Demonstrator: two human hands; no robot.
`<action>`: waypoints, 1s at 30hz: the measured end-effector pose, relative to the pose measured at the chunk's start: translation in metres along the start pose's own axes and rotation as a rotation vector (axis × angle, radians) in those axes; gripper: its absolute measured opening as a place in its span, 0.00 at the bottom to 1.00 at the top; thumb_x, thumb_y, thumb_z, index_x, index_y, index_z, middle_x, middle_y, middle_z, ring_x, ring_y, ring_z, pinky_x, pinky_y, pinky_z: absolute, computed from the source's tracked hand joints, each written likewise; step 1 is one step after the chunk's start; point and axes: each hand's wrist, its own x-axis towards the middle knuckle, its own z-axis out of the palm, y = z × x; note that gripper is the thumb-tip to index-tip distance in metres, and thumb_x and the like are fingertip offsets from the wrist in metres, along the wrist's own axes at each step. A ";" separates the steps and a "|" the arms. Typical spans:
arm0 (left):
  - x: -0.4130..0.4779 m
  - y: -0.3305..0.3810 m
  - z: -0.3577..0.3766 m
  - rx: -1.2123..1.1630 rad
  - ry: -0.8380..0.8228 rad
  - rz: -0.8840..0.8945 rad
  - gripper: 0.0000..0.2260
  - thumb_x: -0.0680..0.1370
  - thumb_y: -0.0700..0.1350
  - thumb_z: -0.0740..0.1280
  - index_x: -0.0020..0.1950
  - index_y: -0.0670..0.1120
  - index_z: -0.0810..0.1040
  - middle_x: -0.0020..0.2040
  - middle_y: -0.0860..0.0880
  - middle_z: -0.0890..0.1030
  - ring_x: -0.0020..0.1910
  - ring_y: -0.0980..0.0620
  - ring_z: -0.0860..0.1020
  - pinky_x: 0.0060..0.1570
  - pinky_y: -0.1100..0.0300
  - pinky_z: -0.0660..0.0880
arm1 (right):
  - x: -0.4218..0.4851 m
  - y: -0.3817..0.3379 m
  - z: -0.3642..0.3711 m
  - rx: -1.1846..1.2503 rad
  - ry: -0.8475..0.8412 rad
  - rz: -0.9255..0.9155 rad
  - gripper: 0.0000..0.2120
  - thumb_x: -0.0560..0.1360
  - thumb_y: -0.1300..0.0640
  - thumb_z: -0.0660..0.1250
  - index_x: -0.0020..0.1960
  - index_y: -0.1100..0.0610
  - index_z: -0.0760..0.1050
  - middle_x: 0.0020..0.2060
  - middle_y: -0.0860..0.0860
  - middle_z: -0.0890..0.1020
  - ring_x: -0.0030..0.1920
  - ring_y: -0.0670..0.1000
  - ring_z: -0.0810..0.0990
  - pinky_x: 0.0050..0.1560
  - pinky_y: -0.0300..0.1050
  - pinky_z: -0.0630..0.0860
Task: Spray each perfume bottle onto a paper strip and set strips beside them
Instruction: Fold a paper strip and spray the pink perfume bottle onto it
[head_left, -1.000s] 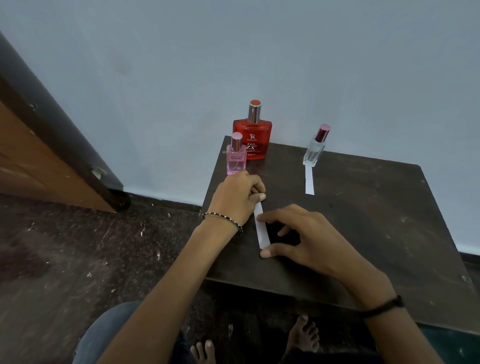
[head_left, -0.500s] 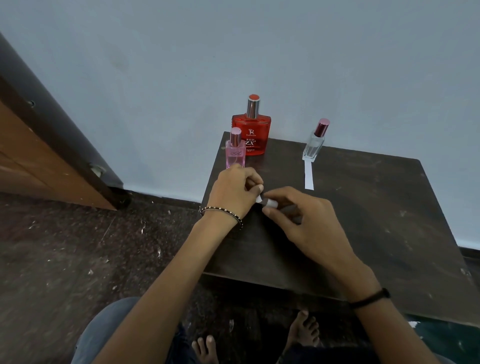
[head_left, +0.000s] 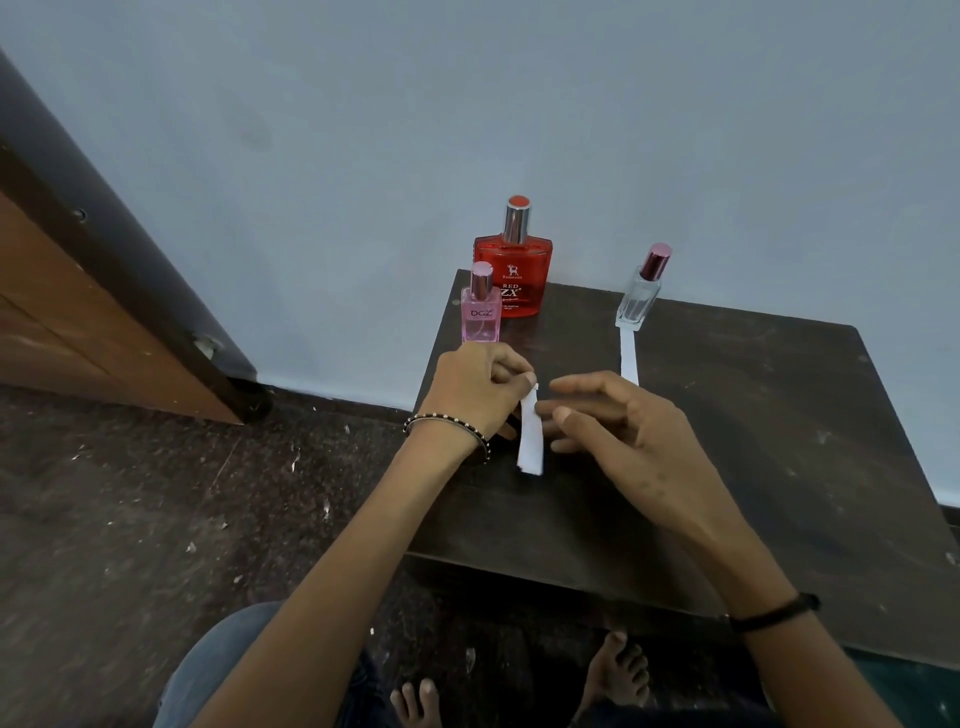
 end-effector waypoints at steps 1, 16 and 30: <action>0.000 -0.001 0.000 0.025 0.007 0.014 0.04 0.76 0.44 0.71 0.49 0.47 0.84 0.35 0.56 0.81 0.32 0.62 0.80 0.33 0.72 0.74 | 0.000 0.000 0.000 0.012 -0.013 0.007 0.11 0.77 0.53 0.68 0.59 0.48 0.78 0.49 0.42 0.87 0.46 0.41 0.86 0.47 0.31 0.79; 0.004 -0.003 0.002 0.038 0.065 0.010 0.02 0.75 0.45 0.72 0.46 0.49 0.85 0.35 0.56 0.80 0.32 0.64 0.78 0.30 0.82 0.69 | -0.004 -0.006 0.000 -0.359 -0.122 -0.252 0.17 0.70 0.49 0.76 0.58 0.48 0.80 0.51 0.39 0.80 0.45 0.37 0.80 0.39 0.27 0.76; 0.004 -0.004 -0.002 -0.016 0.023 -0.007 0.03 0.75 0.47 0.73 0.47 0.50 0.85 0.36 0.57 0.83 0.37 0.63 0.81 0.35 0.74 0.73 | -0.005 -0.012 -0.011 -0.275 -0.004 -0.155 0.06 0.69 0.47 0.75 0.45 0.45 0.86 0.40 0.37 0.86 0.43 0.38 0.84 0.46 0.32 0.79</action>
